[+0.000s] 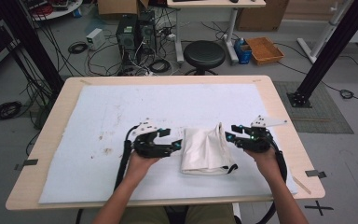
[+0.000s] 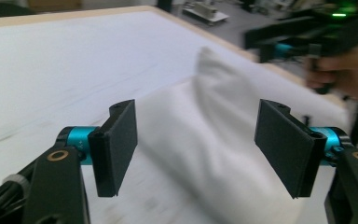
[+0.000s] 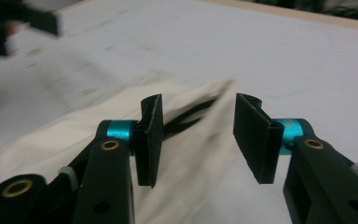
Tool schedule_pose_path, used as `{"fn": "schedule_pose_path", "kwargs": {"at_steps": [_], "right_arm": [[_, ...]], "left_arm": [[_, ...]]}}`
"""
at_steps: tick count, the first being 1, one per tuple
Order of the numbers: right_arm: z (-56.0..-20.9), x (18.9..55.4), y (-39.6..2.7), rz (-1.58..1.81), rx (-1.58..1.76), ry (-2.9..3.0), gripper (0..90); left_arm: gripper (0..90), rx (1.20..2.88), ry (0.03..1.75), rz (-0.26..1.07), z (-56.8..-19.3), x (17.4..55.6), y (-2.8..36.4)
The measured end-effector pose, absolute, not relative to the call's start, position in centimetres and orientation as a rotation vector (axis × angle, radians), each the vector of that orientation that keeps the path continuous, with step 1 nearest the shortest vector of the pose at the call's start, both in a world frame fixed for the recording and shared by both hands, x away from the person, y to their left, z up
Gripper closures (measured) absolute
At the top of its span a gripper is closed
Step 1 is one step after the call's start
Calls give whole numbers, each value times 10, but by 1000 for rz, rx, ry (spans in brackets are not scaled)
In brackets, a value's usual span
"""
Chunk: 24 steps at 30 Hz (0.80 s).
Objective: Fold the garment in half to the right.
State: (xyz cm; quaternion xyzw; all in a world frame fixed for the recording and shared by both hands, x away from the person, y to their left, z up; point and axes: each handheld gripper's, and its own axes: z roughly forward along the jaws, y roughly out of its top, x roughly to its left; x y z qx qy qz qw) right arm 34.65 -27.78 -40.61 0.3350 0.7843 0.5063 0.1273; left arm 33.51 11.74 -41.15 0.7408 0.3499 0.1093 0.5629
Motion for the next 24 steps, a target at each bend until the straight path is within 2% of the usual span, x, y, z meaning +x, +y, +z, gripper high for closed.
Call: {"fn": "schedule_pose_path", "kwargs": {"at_steps": [5,6,7,8,10,17,20,24], "right_arm": [[-425,331,-255,1308,962,2483,588],[-430,330,-250,1241,971,2507,659],[-433,329,-248,1187,960,2518,788],[-435,327,-248,1181,950,2524,862],[-433,326,-252,1192,979,2505,877],[-419,321,-278,1031,1220,2533,868],[-421,320,-283,1019,1317,2581,661],[-404,312,-286,1161,1247,2399,608]], "left_arm": [[296,1700,907,302,-418,331,159],[296,1692,919,308,-419,330,165],[296,1686,928,314,-420,329,170],[296,1686,930,318,-420,328,174],[296,1685,938,321,-421,326,180],[296,1673,954,321,-424,325,186],[296,1680,951,325,-424,325,186],[296,1674,956,326,-425,324,187]]}}
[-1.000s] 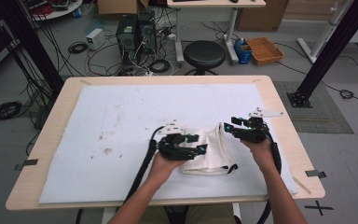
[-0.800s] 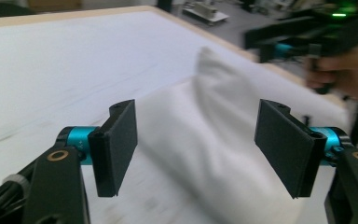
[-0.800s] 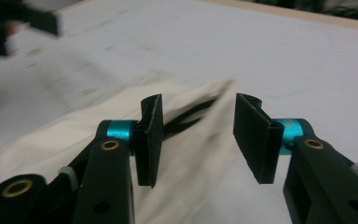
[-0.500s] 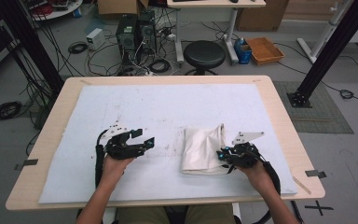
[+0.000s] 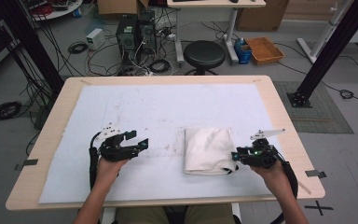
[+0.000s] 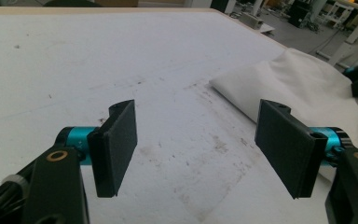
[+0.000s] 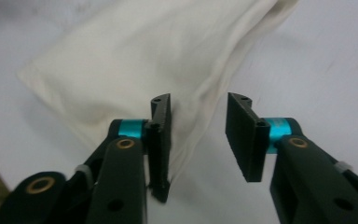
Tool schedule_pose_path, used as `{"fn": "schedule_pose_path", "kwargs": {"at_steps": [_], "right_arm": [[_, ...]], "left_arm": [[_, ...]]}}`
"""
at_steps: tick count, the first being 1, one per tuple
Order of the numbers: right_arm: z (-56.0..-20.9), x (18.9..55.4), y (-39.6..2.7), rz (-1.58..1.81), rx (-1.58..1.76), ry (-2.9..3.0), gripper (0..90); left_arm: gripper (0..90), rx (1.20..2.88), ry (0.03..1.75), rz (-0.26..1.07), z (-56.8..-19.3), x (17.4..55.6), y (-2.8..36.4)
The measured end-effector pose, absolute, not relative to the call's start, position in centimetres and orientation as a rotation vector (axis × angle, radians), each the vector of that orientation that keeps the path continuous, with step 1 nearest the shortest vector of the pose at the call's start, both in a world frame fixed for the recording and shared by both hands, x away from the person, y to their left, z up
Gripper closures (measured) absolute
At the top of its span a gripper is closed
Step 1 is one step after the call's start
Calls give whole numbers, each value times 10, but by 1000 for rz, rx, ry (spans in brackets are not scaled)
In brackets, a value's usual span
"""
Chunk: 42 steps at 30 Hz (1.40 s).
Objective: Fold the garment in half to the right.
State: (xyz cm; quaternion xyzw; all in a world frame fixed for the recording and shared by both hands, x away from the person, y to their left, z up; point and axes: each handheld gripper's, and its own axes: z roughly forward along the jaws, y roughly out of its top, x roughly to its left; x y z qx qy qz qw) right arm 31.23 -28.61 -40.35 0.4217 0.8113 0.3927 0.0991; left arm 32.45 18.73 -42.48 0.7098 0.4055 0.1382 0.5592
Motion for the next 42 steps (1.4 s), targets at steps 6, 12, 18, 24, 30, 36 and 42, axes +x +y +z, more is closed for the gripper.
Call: {"fn": "schedule_pose_path", "kwargs": {"at_steps": [6,12,18,24,30,36,42], "right_arm": [[-404,299,-260,1230,991,2477,679],[-421,297,-249,1065,903,2586,768],[-429,299,-272,953,905,2605,795],[-416,291,-283,1267,838,2561,737],[-433,291,-274,1110,801,2740,730],[-406,316,-282,1326,932,2482,675],[-419,379,-254,1172,1123,2321,748]], "left_arm": [[296,1666,958,319,-426,323,189],[296,1654,965,315,-427,323,192],[297,1662,957,311,-428,323,192],[297,1660,958,310,-429,324,192],[296,1661,960,312,-429,324,192],[296,1670,958,306,-430,325,191],[296,1668,959,306,-430,325,190]]}}
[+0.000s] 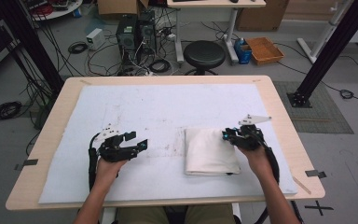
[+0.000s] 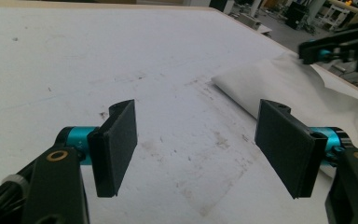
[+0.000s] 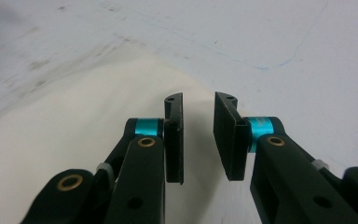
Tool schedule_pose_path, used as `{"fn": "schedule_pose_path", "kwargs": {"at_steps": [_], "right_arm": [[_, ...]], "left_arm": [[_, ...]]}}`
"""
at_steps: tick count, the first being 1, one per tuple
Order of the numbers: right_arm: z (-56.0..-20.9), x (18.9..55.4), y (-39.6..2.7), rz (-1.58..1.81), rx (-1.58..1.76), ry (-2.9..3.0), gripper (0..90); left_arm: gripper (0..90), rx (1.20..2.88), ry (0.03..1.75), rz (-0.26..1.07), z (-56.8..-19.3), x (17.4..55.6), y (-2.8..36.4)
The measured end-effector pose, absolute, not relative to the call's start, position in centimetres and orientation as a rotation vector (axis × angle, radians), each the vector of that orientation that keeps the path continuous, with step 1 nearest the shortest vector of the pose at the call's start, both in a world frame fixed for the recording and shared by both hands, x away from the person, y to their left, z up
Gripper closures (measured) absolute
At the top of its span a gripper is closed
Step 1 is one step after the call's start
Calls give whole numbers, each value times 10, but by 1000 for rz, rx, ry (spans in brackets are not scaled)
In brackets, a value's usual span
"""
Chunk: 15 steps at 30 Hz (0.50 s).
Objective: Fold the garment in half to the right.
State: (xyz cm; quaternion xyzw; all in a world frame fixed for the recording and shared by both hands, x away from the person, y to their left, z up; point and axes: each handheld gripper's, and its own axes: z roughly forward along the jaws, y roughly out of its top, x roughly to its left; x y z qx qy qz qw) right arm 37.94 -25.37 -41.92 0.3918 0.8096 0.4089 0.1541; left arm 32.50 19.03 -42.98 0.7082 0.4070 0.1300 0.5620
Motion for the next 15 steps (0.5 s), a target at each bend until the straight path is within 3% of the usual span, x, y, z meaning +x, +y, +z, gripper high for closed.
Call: {"fn": "schedule_pose_path", "kwargs": {"at_steps": [4,7,15], "right_arm": [[-435,398,-239,993,1133,2383,764],[-430,394,-246,1072,1160,2351,628],[-425,350,-266,1255,963,2438,491]], "left_arm": [[297,1671,951,309,-429,324,191],[296,1665,942,312,-429,323,193],[244,1639,928,335,-427,323,200]]}}
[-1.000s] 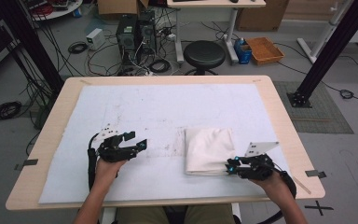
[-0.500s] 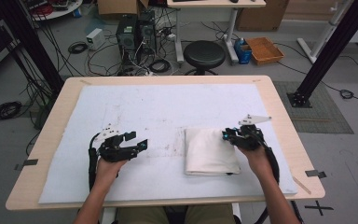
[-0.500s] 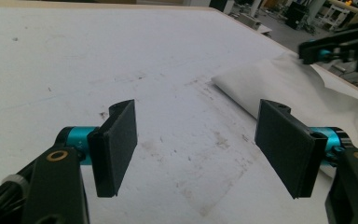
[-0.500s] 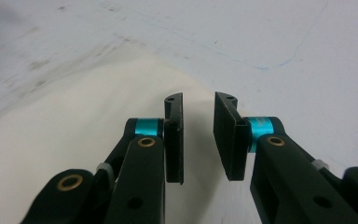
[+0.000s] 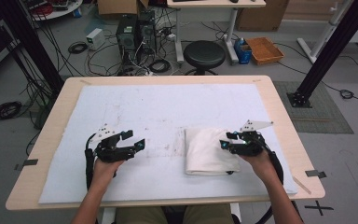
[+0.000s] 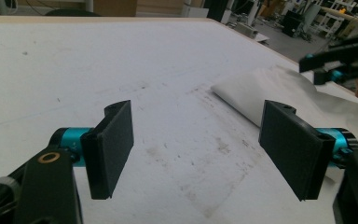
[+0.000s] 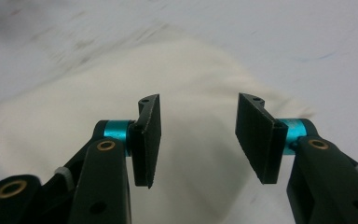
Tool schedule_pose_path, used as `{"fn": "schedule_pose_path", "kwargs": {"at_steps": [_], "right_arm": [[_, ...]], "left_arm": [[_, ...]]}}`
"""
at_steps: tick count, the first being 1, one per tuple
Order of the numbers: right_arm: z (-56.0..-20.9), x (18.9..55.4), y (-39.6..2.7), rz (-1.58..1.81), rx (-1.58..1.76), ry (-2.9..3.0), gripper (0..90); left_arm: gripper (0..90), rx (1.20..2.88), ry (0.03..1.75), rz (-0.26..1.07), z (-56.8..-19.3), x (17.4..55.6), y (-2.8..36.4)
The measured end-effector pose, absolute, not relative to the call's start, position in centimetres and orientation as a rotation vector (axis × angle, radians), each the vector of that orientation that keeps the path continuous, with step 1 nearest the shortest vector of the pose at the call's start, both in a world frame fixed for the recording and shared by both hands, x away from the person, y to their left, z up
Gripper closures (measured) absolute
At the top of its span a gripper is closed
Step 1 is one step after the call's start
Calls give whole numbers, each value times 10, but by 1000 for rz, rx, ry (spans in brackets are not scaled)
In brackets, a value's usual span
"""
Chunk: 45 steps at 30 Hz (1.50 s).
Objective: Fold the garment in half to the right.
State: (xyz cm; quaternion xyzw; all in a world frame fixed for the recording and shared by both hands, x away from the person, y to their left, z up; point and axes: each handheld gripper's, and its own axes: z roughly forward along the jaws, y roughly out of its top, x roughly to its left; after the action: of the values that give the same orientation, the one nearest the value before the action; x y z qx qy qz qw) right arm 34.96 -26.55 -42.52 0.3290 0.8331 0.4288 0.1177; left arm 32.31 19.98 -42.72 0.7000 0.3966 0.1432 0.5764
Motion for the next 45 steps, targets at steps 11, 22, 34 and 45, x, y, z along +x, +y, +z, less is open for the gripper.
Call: {"fn": "schedule_pose_path", "kwargs": {"at_steps": [11,22,34,45], "right_arm": [[-408,326,-298,1346,893,2214,204],[-405,315,-339,1357,963,2042,202],[-409,312,-346,1356,977,2049,202],[-412,315,-340,1346,983,2064,202]], "left_arm": [[242,1617,913,350,-427,324,210],[242,1611,896,371,-427,325,219],[242,1625,864,381,-425,321,224],[242,1633,858,368,-428,320,225]]}}
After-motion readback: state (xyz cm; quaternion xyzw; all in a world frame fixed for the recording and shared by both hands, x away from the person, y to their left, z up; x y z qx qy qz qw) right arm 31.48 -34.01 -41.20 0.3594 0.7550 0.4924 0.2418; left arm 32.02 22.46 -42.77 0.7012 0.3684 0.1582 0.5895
